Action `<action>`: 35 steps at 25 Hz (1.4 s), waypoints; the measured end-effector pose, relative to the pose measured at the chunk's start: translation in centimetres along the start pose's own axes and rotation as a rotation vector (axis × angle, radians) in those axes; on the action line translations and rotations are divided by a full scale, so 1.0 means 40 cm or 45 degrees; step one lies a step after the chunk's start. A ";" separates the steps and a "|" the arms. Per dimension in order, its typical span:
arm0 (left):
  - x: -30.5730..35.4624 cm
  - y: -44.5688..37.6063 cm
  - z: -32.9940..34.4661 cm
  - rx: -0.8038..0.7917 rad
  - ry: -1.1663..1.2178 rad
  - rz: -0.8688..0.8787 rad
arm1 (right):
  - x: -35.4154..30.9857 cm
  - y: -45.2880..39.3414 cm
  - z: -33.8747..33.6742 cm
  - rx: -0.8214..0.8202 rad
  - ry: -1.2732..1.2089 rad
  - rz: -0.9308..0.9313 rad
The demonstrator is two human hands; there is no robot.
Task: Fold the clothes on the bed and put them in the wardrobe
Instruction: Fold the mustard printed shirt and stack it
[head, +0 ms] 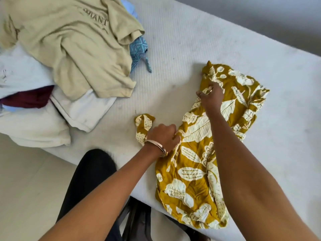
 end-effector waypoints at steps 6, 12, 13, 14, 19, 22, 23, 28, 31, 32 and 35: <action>0.158 0.037 0.121 -0.312 -0.330 0.066 | 0.147 -0.001 -0.024 -0.241 0.016 0.072; 0.124 0.070 0.186 -0.587 -0.196 0.029 | 0.167 -0.005 0.007 -0.343 -0.023 0.161; 0.124 0.075 0.191 -0.655 -0.115 0.044 | 0.170 -0.003 0.000 -0.279 0.045 0.162; 0.130 0.078 0.187 -0.681 -0.073 0.079 | 0.172 0.001 -0.015 -0.186 0.054 0.161; 0.170 0.048 0.135 -0.421 -0.159 0.170 | 0.186 0.029 -0.091 -0.019 -0.385 0.209; 0.168 0.081 0.193 -0.672 -0.169 0.136 | 0.188 0.058 -0.134 -0.129 -0.091 0.198; 0.176 0.093 0.194 -0.677 -0.143 0.157 | 0.195 0.082 -0.158 -0.114 -0.058 0.219; 0.001 0.124 0.017 0.262 0.492 -0.537 | 0.105 0.318 -0.073 -0.513 -0.057 -0.141; -0.166 0.248 0.103 0.022 0.459 -1.077 | 0.094 0.507 0.100 -0.925 0.322 -0.154; -0.184 0.285 0.151 -0.133 0.550 -1.119 | 0.095 0.544 0.137 -0.930 0.533 -0.207; -0.162 0.343 0.222 -0.272 0.954 -0.946 | 0.075 0.592 0.131 -0.776 0.565 -0.229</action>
Point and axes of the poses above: each hand's wrist, its own y-axis away from the middle knuckle, its own z-axis out of the palm, x = y × z, the point moved 10 cm from there along -y, towards the middle knuckle, and after that the axes turned 4 degrees about z, right-handed, at the moved point
